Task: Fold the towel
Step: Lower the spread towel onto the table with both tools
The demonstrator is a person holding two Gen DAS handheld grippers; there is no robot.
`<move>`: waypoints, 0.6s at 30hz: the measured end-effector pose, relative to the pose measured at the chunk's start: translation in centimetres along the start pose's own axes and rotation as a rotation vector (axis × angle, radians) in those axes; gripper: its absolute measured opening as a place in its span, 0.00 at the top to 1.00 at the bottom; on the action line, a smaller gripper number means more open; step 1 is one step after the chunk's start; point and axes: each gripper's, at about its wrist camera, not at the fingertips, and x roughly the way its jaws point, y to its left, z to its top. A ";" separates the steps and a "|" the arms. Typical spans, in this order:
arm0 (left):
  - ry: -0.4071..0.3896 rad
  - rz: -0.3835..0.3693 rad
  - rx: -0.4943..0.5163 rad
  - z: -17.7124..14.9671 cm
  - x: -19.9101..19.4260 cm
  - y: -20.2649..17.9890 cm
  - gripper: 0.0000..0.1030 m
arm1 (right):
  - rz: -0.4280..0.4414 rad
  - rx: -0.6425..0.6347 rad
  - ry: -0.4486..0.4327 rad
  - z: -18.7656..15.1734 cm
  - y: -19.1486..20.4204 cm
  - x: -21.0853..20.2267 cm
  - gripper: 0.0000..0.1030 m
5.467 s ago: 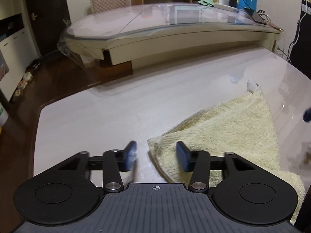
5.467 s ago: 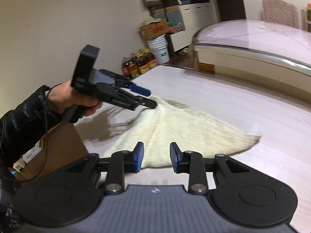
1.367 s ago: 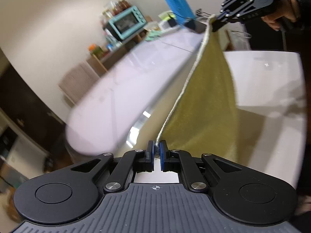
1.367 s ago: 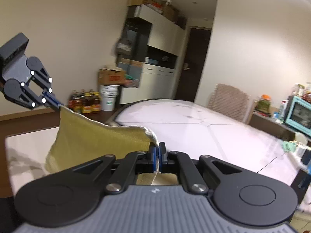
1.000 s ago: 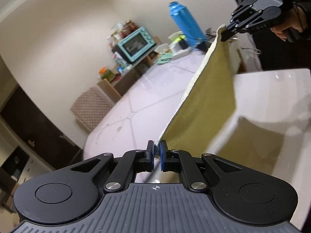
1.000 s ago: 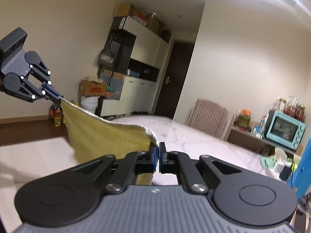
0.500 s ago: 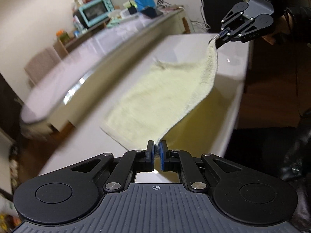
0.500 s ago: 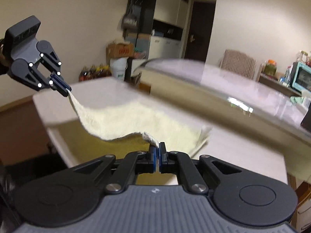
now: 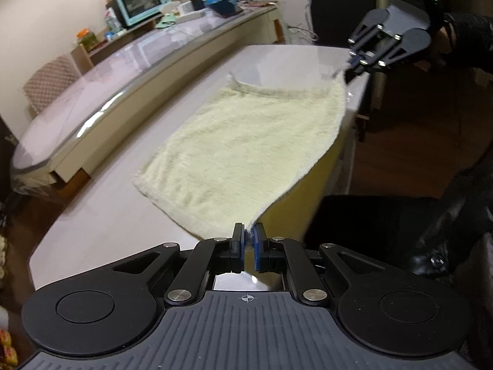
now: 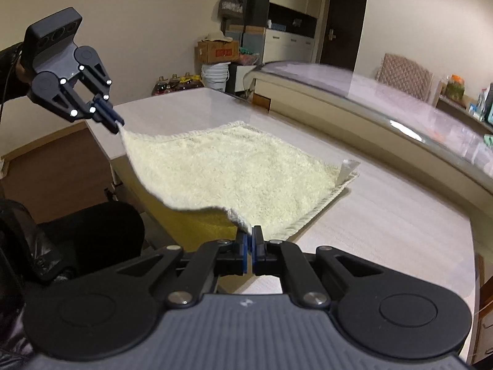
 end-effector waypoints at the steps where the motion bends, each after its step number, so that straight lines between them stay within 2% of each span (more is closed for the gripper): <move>1: 0.005 0.009 -0.012 0.3 0.3 0.8 0.94 | 0.012 0.028 0.000 0.3 -0.7 0.0 0.97; 5: 0.017 0.016 -0.047 1.7 1.6 3.6 0.94 | 0.073 0.123 0.010 1.4 -3.4 0.5 0.97; 12: 0.024 0.014 -0.033 4.6 4.3 8.0 0.94 | 0.155 0.233 0.037 4.3 -8.9 3.0 0.97; 18: 0.045 0.005 -0.037 5.9 7.0 11.0 0.94 | 0.220 0.343 0.116 6.8 -14.3 6.7 0.97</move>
